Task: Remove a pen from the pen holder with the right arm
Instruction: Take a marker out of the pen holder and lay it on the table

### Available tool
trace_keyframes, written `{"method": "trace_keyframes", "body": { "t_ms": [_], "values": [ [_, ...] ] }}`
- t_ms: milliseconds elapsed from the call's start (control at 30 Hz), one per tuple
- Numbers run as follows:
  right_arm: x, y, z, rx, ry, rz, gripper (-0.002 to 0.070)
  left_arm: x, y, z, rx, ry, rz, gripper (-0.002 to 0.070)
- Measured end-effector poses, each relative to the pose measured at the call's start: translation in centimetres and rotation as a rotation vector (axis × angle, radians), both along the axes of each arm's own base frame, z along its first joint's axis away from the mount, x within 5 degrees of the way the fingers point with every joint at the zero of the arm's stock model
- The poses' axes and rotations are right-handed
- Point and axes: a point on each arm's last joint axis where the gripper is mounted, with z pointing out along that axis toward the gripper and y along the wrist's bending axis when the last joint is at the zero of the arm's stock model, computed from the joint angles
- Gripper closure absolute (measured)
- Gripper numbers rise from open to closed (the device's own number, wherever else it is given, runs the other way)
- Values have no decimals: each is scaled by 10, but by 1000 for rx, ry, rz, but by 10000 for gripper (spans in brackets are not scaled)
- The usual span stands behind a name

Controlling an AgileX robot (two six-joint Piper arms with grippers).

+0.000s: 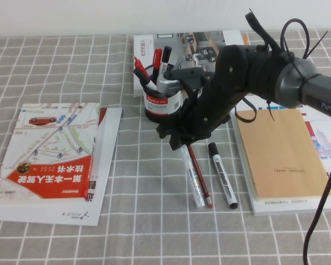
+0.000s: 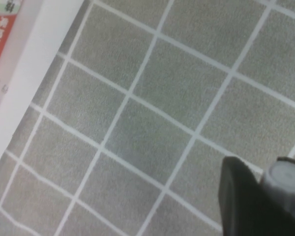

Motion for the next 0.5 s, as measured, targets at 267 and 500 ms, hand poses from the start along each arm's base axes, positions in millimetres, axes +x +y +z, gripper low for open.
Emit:
{"method": "trace_keyframes", "body": {
  "t_ms": [267,500],
  "values": [
    [2,1,-4,2,-2,-5,594,0,0,0,0,0,0,678],
    [4,2,-7,5,-10,-10,560,0,0,0,0,0,0,678]
  ]
}}
